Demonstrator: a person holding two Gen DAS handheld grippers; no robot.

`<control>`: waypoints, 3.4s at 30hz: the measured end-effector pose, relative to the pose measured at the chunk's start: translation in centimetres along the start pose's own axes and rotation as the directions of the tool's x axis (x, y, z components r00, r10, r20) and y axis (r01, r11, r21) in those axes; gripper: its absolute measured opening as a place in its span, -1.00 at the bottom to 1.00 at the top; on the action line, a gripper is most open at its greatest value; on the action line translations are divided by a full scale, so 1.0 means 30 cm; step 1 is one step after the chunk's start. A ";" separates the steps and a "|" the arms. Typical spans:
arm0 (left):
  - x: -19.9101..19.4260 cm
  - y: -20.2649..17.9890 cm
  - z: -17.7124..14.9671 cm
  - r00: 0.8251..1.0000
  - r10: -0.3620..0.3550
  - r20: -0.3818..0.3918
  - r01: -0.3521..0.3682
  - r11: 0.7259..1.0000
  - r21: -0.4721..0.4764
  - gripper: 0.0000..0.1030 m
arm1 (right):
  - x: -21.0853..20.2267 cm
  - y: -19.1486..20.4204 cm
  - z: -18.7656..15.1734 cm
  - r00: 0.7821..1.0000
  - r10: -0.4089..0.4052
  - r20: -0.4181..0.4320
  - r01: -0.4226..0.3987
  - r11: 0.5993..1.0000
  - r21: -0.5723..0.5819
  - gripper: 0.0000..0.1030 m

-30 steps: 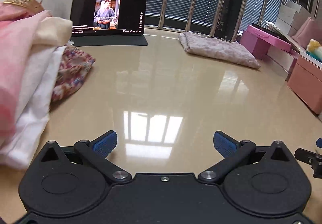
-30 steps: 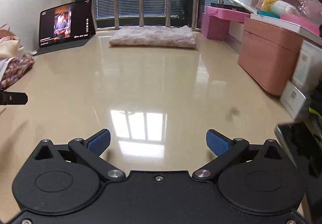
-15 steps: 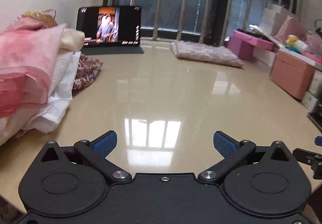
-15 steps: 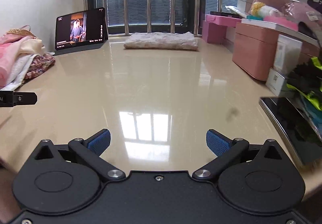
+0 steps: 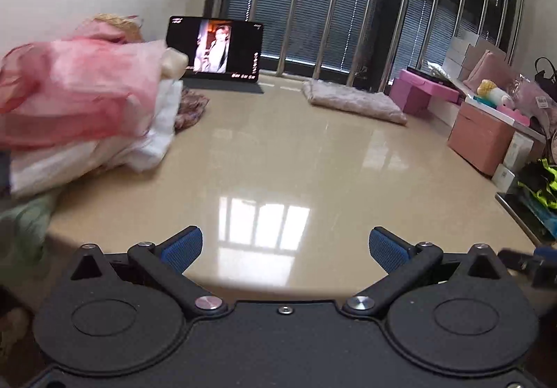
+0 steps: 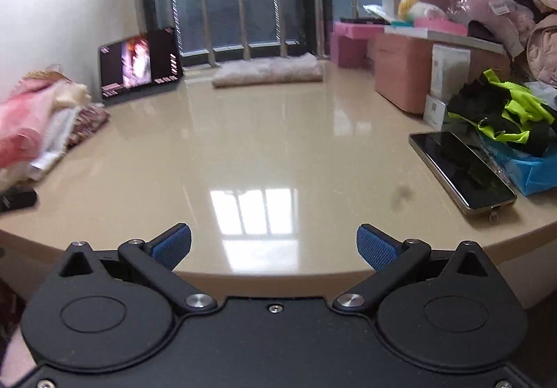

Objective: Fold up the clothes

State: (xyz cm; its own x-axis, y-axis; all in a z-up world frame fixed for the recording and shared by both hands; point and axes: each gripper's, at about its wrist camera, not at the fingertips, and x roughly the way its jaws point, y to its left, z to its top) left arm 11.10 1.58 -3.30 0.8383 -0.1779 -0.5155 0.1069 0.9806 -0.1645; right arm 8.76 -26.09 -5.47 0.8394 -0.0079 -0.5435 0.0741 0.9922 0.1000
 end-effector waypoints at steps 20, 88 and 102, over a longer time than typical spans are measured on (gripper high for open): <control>-0.384 -0.195 -0.177 0.988 0.065 0.141 -0.089 0.982 0.168 1.00 | -0.417 0.110 -0.148 0.986 0.125 0.110 -0.120 0.991 -0.052 0.99; -0.381 -0.154 -0.177 0.994 0.002 0.114 -0.014 0.994 0.109 1.00 | -0.374 0.089 -0.148 0.990 0.141 0.027 -0.140 0.990 -0.025 0.99; -0.377 -0.158 -0.181 0.994 0.001 0.105 -0.013 0.993 0.116 1.00 | -0.370 0.093 -0.149 0.990 0.141 0.023 -0.140 0.990 -0.023 0.99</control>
State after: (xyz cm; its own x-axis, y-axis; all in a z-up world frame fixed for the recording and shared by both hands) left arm -1.78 -1.51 -1.25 0.8899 -0.1674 -0.4244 0.1573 0.9858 -0.0591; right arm -2.75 -22.69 -2.89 0.8538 0.1290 -0.5044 -0.0568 0.9861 0.1561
